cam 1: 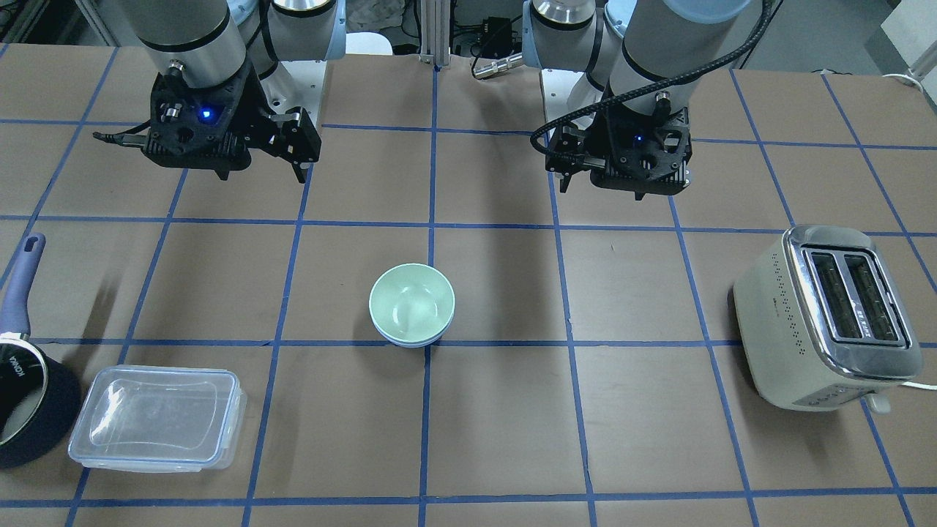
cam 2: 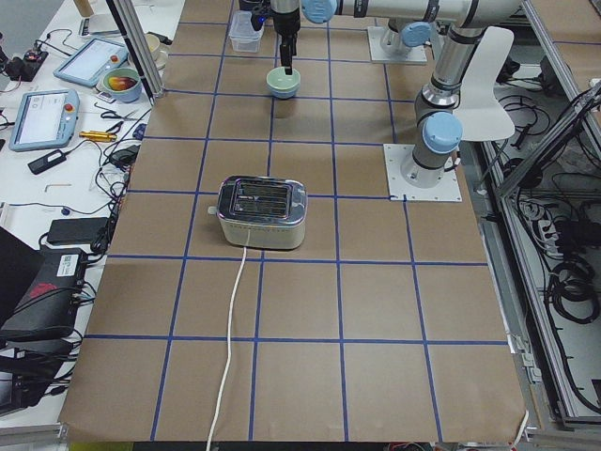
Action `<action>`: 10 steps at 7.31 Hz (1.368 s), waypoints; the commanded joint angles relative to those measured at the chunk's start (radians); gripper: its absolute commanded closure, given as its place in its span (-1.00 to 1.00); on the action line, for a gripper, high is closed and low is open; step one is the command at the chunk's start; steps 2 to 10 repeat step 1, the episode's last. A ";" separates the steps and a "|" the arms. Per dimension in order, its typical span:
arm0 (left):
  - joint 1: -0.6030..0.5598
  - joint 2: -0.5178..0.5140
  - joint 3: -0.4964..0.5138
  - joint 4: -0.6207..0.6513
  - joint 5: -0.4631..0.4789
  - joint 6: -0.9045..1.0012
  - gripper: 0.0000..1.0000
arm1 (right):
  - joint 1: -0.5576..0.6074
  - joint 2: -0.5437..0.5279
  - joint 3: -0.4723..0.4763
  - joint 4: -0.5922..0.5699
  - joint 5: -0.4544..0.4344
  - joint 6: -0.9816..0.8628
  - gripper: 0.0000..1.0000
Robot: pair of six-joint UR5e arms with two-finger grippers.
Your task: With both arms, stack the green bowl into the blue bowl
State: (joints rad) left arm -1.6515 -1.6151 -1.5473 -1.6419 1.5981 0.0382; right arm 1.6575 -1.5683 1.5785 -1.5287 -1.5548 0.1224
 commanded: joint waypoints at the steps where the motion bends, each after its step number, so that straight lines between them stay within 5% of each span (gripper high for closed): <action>1: -0.001 0.000 -0.001 -0.001 0.000 0.000 -1.00 | 0.001 -0.004 0.000 -0.004 -0.013 0.002 -1.00; 10: -0.001 0.000 -0.001 -0.001 0.000 0.000 -1.00 | 0.001 -0.004 0.000 -0.004 -0.013 0.002 -1.00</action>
